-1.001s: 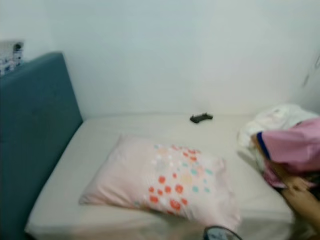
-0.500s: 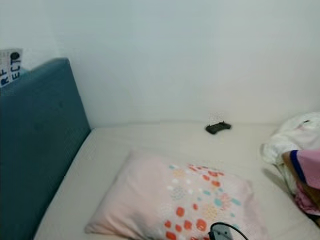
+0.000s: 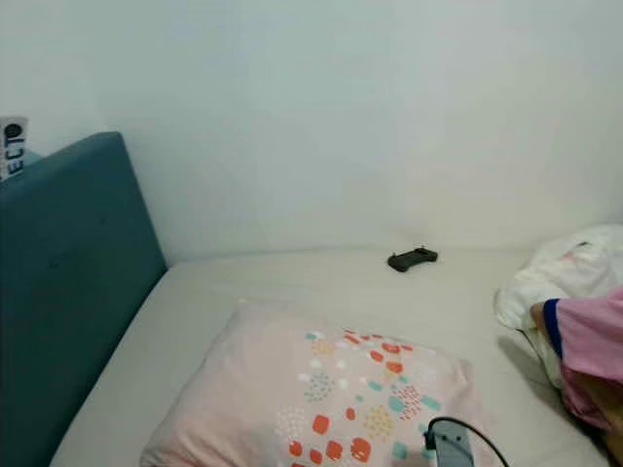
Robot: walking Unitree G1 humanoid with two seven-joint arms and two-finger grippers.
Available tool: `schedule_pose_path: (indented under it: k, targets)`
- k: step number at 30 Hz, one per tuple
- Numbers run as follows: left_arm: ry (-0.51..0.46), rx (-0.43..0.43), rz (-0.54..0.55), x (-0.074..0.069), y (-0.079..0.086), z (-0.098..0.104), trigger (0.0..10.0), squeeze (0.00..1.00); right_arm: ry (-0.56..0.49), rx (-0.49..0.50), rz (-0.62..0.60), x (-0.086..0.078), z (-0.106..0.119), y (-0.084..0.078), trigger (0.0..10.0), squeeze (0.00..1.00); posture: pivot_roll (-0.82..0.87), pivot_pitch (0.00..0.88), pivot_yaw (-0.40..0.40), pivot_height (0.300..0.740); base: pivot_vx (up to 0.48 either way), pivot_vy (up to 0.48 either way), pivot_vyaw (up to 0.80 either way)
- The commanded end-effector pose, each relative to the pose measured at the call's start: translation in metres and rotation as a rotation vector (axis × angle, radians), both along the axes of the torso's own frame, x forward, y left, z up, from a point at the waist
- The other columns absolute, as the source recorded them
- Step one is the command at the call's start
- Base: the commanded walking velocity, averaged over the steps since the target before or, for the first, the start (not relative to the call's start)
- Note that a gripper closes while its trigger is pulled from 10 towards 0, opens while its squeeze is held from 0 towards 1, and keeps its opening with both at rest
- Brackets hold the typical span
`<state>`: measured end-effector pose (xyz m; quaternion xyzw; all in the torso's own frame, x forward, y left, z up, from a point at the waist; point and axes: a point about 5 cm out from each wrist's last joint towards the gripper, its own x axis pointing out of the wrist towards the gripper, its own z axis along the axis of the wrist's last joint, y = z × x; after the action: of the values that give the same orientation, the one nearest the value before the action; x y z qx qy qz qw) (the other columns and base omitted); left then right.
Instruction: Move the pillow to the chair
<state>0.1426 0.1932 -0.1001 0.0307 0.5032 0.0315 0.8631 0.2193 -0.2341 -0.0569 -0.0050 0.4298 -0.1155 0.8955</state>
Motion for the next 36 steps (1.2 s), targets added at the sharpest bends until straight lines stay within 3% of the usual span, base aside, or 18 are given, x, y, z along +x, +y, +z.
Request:
schedule_pose_path:
  k: [1, 7, 10, 20, 29, 36]
  targets:
    - [-0.003, 0.007, -0.001, 0.003, 0.004, 0.001, 10.0, 0.00, -0.074, 0.055, -0.061, 0.016, 0.011, -0.001, 10.0, 0.00, -0.09, 0.000, -0.029, 0.725, 0.000, 0.000, 0.00]
    - [-0.002, 0.002, -0.006, 0.003, 0.001, 0.001, 10.0, 0.00, -0.183, 0.065, -0.070, 0.040, 0.031, -0.008, 10.0, 0.00, -0.10, 0.000, -0.029, 0.700, 0.000, 0.000, 0.00]
    - [0.000, 0.000, -0.006, 0.002, 0.000, 0.001, 10.0, 0.00, -0.206, 0.069, -0.118, 0.044, 0.036, -0.014, 10.0, 0.00, -0.10, 0.000, -0.028, 0.690, 0.000, 0.000, 0.00]
    - [0.008, -0.002, 0.000, -0.003, 0.001, -0.001, 10.0, 0.00, -0.212, 0.099, -0.175, 0.041, 0.036, -0.020, 10.0, 0.00, -0.09, 0.012, -0.031, 0.655, 0.000, 0.000, 0.00]
    - [0.008, -0.005, -0.011, -0.003, 0.000, -0.001, 10.0, 0.00, -0.266, 0.180, -0.335, 0.038, 0.039, -0.035, 10.0, 0.00, -0.10, 0.015, -0.020, 0.610, 0.000, 0.000, 0.00]
    - [0.003, -0.004, -0.018, -0.001, 0.000, 0.000, 10.0, 0.00, -0.298, 0.206, -0.379, 0.039, 0.043, -0.042, 10.0, 0.00, -0.11, 0.016, -0.019, 0.590, 0.000, 0.000, 0.00]
